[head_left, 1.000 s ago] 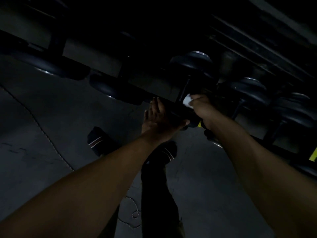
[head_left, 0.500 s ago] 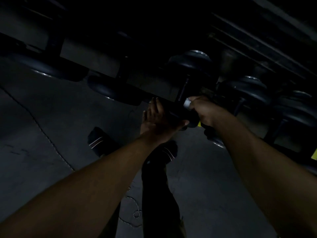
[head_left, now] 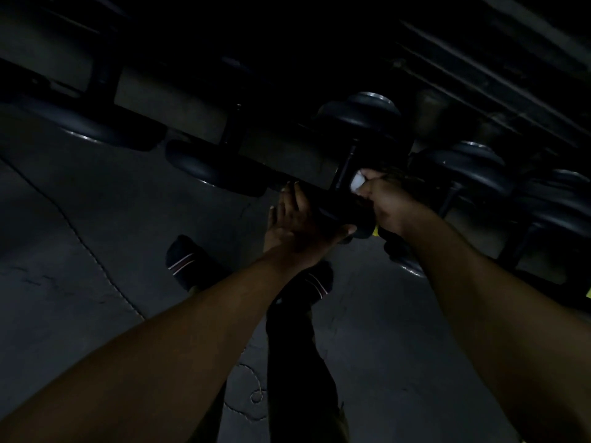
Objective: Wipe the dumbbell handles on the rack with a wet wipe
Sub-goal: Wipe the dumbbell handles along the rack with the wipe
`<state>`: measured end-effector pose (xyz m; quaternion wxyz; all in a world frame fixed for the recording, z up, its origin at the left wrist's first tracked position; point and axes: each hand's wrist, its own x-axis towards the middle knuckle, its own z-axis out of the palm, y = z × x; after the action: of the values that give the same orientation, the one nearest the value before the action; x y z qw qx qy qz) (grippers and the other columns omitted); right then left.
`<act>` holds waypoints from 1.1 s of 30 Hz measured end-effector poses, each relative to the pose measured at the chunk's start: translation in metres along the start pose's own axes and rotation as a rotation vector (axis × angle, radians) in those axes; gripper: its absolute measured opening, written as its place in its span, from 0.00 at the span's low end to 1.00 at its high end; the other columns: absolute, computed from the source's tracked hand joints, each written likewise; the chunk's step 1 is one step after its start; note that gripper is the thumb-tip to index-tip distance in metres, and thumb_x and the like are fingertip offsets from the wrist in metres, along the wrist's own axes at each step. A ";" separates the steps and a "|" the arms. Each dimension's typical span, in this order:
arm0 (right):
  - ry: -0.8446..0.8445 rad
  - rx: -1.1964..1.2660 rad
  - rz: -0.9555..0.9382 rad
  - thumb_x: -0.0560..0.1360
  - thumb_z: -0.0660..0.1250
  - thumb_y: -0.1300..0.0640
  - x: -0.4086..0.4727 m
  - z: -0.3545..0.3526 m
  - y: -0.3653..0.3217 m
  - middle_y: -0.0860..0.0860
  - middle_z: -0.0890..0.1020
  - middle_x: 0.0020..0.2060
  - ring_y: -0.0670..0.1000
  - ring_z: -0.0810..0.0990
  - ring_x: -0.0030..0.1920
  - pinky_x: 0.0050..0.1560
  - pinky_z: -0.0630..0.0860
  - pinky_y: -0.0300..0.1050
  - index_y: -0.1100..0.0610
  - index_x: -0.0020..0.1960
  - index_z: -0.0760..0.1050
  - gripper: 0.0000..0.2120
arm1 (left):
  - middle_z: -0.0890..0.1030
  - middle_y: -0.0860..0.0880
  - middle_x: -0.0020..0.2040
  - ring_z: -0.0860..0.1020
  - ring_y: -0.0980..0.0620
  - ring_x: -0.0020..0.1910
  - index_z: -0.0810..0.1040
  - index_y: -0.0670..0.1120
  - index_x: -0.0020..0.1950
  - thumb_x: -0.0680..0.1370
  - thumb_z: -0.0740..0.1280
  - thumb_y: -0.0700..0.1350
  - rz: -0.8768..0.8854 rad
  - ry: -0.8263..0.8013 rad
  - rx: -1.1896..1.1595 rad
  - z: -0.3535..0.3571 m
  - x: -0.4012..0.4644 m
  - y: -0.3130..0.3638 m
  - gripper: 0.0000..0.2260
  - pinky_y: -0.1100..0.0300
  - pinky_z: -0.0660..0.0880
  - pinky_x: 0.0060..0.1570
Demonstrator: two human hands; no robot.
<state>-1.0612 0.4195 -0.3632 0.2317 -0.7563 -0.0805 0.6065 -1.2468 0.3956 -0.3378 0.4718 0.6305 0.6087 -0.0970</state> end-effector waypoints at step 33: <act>0.096 -1.823 -0.850 0.76 0.63 0.56 -0.024 0.022 -0.042 0.52 0.70 0.66 0.59 0.78 0.58 0.47 0.75 0.52 0.53 0.65 0.71 0.18 | 0.42 0.46 0.83 0.40 0.49 0.82 0.41 0.45 0.83 0.69 0.66 0.75 -0.004 -0.039 0.009 -0.004 0.001 0.001 0.57 0.46 0.44 0.80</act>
<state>-1.0817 0.4525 -0.3269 -0.2353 -0.5773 -0.7674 0.1495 -1.2474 0.3989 -0.3355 0.4806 0.6293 0.6002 -0.1128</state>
